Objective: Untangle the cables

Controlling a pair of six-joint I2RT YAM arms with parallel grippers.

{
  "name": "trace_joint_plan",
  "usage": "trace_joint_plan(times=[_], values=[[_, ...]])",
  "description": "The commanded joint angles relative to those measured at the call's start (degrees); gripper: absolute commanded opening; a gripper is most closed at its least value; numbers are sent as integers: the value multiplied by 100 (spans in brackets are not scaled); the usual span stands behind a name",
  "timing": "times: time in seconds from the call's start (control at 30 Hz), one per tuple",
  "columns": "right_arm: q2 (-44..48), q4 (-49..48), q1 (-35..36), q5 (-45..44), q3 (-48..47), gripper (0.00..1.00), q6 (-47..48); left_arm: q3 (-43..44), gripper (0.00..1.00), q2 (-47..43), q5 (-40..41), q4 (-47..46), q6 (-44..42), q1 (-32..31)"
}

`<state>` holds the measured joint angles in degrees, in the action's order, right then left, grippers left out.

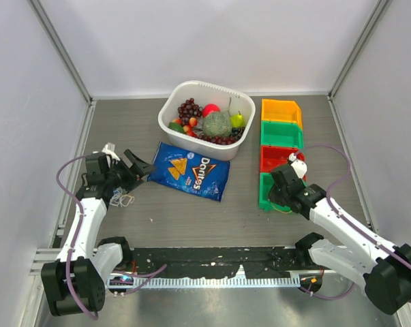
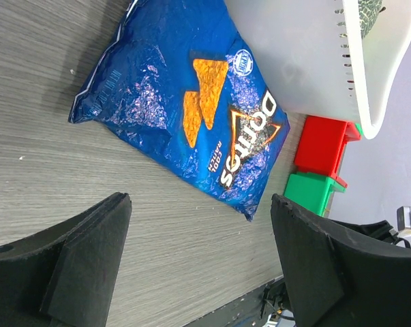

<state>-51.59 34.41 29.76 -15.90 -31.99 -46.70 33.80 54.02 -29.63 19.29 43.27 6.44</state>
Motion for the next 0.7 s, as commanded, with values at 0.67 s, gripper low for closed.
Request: trace_joint_plan(times=[0.67], values=[[-1801, -1306, -541, 315, -783, 13, 1742, 575, 93, -673, 580, 1102, 138, -11]])
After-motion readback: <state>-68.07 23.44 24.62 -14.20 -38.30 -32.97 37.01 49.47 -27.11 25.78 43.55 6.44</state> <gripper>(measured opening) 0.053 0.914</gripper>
